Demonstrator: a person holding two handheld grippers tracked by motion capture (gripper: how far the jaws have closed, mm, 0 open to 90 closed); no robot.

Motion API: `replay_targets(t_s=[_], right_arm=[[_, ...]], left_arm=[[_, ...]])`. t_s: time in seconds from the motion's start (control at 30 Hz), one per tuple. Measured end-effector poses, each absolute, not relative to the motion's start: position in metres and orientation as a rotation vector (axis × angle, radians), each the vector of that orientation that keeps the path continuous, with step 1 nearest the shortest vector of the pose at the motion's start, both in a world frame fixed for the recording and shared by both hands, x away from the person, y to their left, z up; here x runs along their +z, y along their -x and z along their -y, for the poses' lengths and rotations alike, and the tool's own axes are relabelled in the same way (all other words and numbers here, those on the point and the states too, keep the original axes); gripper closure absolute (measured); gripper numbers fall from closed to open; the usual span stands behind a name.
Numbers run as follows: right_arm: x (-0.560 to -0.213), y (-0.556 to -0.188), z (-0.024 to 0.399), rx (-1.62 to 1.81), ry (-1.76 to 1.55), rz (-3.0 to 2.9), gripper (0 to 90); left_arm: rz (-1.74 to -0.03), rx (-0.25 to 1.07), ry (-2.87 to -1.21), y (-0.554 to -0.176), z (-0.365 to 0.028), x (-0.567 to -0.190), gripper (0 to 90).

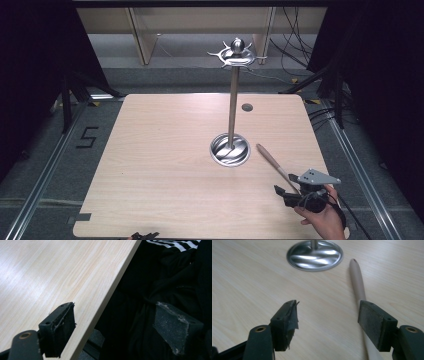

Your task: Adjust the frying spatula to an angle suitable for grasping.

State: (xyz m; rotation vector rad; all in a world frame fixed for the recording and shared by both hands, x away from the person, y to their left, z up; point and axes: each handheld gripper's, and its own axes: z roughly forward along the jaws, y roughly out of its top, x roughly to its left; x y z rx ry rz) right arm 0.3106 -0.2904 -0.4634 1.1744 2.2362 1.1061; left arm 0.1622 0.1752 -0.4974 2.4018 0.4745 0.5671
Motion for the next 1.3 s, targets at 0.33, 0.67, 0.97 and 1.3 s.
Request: replay_targets(t_s=[0.33, 0.67, 0.97, 1.3], right_arm=[[-0.457, -0.321, 0.297, 1.036, -1.259, -2.231, 33.5], [-0.451, -0.343, 0.297, 0.928, -1.19, -2.248, 32.8], [-0.445, -0.368, 0.283, 0.805, -1.168, -2.39, 30.6], [-0.446, -0.399, 0.276, 0.617, -1.269, -2.504, 45.0]], left_arm=[[-0.479, 0.58, -2.402, -0.162, -0.175, -0.498, 16.7], [-0.475, 0.584, -2.404, -0.162, -0.175, -0.497, 16.7], [-0.475, 0.583, -2.404, -0.162, -0.175, -0.498, 16.7], [-0.477, 0.577, -2.403, -0.162, -0.175, -0.498, 16.7]])
